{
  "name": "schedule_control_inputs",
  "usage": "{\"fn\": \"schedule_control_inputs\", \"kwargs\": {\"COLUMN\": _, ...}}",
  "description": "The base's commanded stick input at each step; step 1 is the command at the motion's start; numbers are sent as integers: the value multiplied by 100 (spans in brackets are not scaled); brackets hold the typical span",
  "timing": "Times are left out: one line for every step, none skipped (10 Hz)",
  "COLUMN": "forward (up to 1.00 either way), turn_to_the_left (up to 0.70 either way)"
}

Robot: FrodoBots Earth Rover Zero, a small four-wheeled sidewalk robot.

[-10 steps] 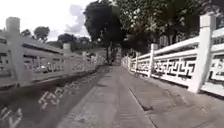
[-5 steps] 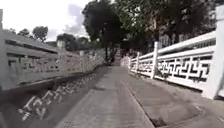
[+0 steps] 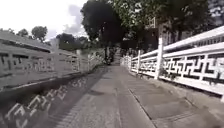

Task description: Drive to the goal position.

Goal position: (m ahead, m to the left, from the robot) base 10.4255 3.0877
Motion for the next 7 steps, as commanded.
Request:
{"fn": "schedule_control_inputs", "kwargs": {"forward": 70, "turn_to_the_left": 0}}
{"fn": "schedule_control_inputs", "kwargs": {"forward": 70, "turn_to_the_left": 0}}
{"fn": "schedule_control_inputs", "kwargs": {"forward": 70, "turn_to_the_left": 0}}
{"fn": "schedule_control_inputs", "kwargs": {"forward": 70, "turn_to_the_left": 0}}
{"fn": "schedule_control_inputs", "kwargs": {"forward": 70, "turn_to_the_left": 0}}
{"fn": "schedule_control_inputs", "kwargs": {"forward": 70, "turn_to_the_left": 0}}
{"fn": "schedule_control_inputs", "kwargs": {"forward": 70, "turn_to_the_left": 0}}
